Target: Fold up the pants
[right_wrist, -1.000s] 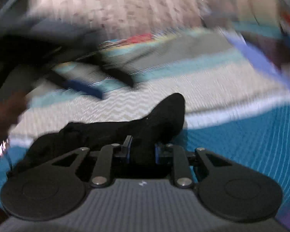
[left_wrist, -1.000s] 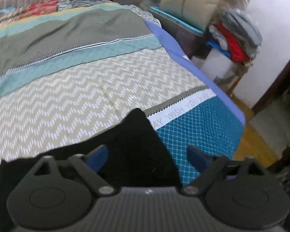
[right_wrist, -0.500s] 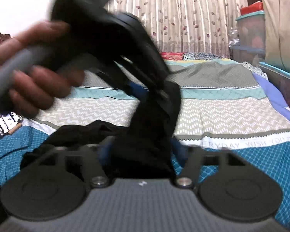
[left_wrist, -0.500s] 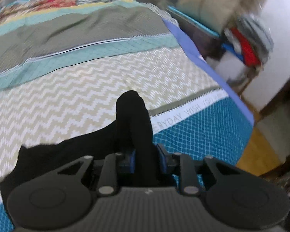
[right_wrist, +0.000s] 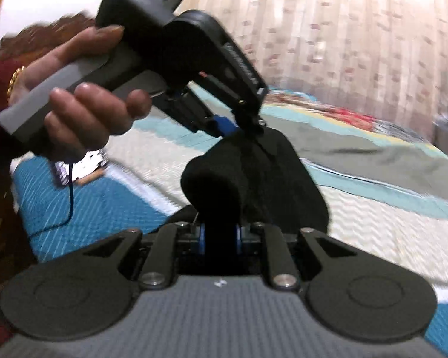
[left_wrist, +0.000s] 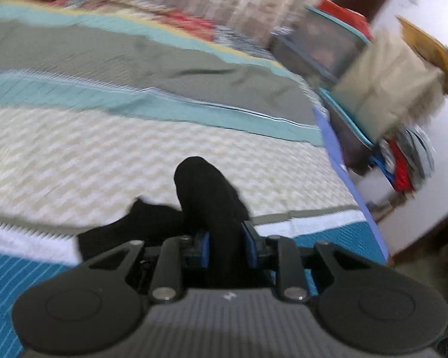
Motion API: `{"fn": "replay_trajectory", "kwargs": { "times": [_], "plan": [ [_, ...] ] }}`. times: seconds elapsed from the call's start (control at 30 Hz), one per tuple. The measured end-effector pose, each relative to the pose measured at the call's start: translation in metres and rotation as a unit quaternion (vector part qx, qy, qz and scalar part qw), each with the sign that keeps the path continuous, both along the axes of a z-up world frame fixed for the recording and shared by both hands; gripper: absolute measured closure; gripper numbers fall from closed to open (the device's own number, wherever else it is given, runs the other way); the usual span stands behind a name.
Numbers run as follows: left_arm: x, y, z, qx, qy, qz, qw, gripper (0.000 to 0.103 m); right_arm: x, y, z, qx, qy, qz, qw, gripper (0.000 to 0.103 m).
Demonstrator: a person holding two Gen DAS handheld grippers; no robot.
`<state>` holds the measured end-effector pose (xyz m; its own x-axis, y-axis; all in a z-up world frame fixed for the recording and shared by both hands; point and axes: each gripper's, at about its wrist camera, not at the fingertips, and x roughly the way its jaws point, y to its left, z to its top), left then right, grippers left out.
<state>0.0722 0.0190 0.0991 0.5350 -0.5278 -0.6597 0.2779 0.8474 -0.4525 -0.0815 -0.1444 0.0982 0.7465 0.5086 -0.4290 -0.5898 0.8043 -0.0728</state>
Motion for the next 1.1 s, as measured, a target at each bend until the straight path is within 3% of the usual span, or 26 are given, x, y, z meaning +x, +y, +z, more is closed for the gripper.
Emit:
{"fn": "replay_trajectory", "kwargs": {
  "times": [0.13, 0.27, 0.33, 0.4, 0.47, 0.5, 0.53, 0.6, 0.63, 0.8, 0.97, 1.1],
  "plan": [
    [-0.001, 0.041, -0.039, -0.001, 0.032, 0.051, 0.9982, 0.081, 0.015, 0.035, -0.021, -0.031, 0.041, 0.048, 0.998, 0.083],
    [0.010, 0.077, -0.098, 0.006, 0.099, 0.102, 0.9898, 0.079, 0.033, 0.056, -0.058, -0.051, 0.119, 0.077, 0.989, 0.072],
    [0.012, 0.084, -0.122, 0.005, 0.121, 0.120, 0.9854, 0.073, 0.038, 0.058, -0.069, -0.056, 0.138, 0.080, 0.986, 0.072],
    [0.010, 0.085, -0.131, -0.002, 0.117, 0.124, 0.9853, 0.064, 0.036, 0.053, -0.067, -0.046, 0.146, 0.082, 0.985, 0.071],
    [0.007, 0.084, -0.131, 0.002, 0.106, 0.126, 0.9863, 0.057, 0.038, 0.040, -0.058, -0.013, 0.171, 0.095, 0.981, 0.064],
    [0.006, 0.082, -0.129, 0.010, 0.101, 0.129, 0.9865, 0.054, 0.041, 0.031, -0.054, 0.022, 0.198, 0.112, 0.973, 0.050],
    [0.003, 0.083, -0.128, 0.018, 0.096, 0.129, 0.9868, 0.052, 0.042, 0.018, -0.049, 0.065, 0.228, 0.128, 0.963, 0.047],
    [-0.005, 0.080, -0.123, 0.034, 0.084, 0.129, 0.9876, 0.052, 0.040, -0.001, -0.034, 0.112, 0.238, 0.133, 0.956, 0.047],
    [-0.010, 0.078, -0.119, 0.038, 0.079, 0.128, 0.9880, 0.051, 0.037, -0.012, -0.028, 0.126, 0.229, 0.123, 0.957, 0.047],
    [-0.041, 0.071, -0.096, 0.035, 0.044, 0.108, 0.9926, 0.024, 0.049, -0.069, -0.017, 0.179, 0.199, 0.013, 0.963, 0.048],
    [-0.062, 0.052, -0.096, 0.108, 0.006, 0.092, 0.9898, 0.023, 0.074, -0.089, -0.038, 0.192, 0.235, -0.070, 0.950, 0.058],
    [-0.056, 0.054, -0.121, 0.122, 0.040, 0.108, 0.9858, 0.021, 0.088, -0.082, -0.065, 0.177, 0.259, -0.106, 0.944, 0.061]
  ]
}}
